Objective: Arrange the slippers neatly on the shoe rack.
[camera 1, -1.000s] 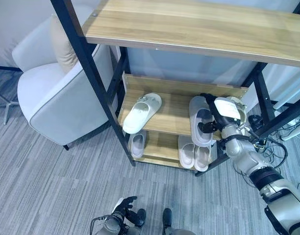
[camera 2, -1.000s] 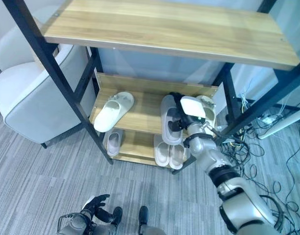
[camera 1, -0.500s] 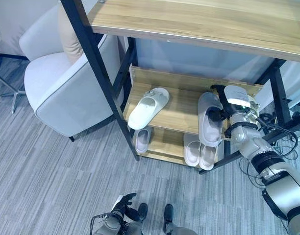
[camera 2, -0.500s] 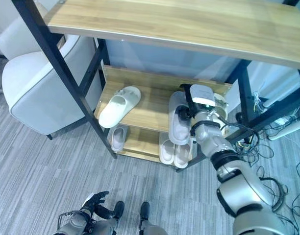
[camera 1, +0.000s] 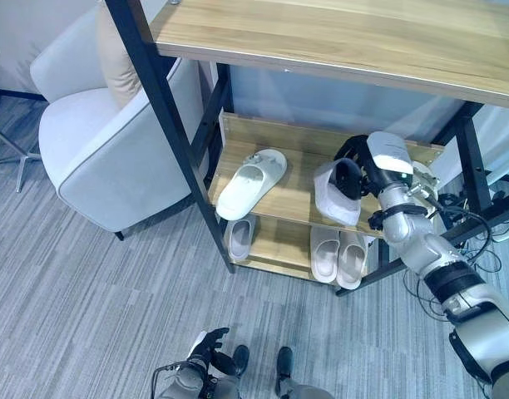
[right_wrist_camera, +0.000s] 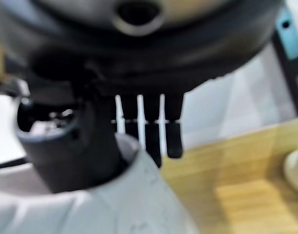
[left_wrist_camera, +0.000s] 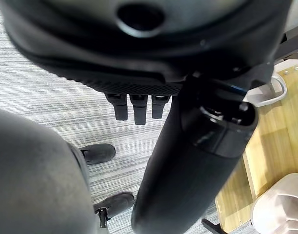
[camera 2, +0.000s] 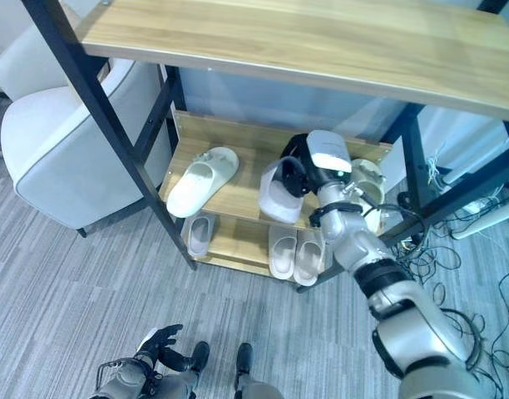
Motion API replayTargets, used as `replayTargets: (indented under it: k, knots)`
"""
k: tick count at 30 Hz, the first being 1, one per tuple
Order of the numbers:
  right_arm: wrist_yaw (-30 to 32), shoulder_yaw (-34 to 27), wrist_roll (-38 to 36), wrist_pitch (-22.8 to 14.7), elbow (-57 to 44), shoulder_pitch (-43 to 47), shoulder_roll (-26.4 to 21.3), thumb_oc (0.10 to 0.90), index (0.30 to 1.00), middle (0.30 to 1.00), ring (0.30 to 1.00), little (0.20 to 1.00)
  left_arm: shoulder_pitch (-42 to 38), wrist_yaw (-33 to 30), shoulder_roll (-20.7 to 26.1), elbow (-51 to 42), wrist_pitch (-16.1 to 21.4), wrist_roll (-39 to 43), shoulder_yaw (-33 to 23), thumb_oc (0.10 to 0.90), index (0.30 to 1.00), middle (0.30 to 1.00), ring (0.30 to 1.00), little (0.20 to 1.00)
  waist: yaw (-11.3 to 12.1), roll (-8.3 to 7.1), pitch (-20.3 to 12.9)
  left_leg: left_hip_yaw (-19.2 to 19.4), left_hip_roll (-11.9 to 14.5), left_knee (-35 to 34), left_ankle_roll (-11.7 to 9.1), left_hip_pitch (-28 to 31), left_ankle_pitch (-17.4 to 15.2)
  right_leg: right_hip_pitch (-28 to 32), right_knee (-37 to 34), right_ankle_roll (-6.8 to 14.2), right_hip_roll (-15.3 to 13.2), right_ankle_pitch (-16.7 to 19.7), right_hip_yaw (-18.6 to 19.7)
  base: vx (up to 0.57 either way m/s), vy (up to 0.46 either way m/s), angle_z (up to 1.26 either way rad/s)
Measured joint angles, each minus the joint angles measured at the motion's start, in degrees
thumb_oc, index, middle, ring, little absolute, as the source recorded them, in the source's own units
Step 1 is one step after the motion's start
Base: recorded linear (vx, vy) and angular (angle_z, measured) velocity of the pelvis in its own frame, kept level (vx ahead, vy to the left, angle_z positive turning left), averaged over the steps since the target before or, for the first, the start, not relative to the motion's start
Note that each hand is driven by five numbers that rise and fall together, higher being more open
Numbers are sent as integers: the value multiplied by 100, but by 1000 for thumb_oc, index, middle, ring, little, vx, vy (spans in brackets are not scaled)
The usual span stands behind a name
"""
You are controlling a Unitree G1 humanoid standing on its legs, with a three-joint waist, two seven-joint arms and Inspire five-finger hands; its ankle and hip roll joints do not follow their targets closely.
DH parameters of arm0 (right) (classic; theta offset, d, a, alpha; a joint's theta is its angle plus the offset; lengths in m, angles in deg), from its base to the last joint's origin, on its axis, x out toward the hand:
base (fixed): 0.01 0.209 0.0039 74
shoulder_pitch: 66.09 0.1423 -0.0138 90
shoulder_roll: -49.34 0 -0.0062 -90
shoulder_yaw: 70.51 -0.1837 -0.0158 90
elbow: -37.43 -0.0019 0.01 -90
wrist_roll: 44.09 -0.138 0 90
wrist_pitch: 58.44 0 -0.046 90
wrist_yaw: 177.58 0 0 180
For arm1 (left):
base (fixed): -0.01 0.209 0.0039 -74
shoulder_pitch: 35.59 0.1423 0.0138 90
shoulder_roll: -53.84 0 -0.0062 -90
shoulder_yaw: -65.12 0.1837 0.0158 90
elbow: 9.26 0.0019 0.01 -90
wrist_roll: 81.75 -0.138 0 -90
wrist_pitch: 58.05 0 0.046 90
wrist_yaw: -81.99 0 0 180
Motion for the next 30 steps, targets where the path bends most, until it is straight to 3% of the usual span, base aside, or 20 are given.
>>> replayTargets:
  k: [8,14,19,21,23,27,30]
  knots:
    - [-169,-824,90,-243,-1981,-1810,-2,400,300,300,300,300,111,43,50,-52,-36,-279,-189,800,900,900,900,900,-228,11,7,145,-10,-5,3,156,-4,115,-3,-5,-10,5,154,6,-13,-8]
    - [-553,-851,-49,-541,-2897,-2432,62,400,300,300,300,300,195,45,7,-101,-34,-331,-212,800,900,900,900,900,-462,120,62,233,12,-22,1,223,-31,153,-38,-4,10,7,216,-10,-7,-9]
    - [-827,-534,-289,-793,-3144,-2629,110,400,300,300,300,300,247,38,-45,-186,-24,-331,-185,800,900,900,900,900,-494,131,69,344,32,-7,28,149,-22,64,-1,-35,30,63,321,-251,-28,-13]
    - [-863,-387,-385,-805,-3117,-2564,149,400,300,300,300,300,142,9,-21,-270,-22,-319,-60,800,900,900,900,900,-482,75,176,399,-18,279,8,-189,-4,-217,120,-62,19,113,304,-306,-33,3]
    - [-880,-182,-482,-808,-3051,-2221,236,400,300,300,300,300,-257,-16,18,-242,-18,-310,96,800,900,900,900,900,-470,22,572,492,-68,895,-87,-812,-99,-699,503,-57,27,79,264,-180,-44,12]
    - [-880,62,-467,-726,-3034,-1760,265,400,300,300,300,300,-649,-47,62,-360,3,-100,172,800,900,900,900,900,-401,-34,1000,466,-59,1706,-16,-1673,-372,-1663,1577,-163,6,-307,176,-101,-15,13]
    - [-812,150,-262,-696,-3044,-1437,255,400,300,300,300,300,-755,-190,245,-957,30,-17,258,800,900,900,900,900,-306,-87,1253,475,-120,2839,54,-2434,-883,-2465,2841,-246,-46,-841,145,-104,-6,5]
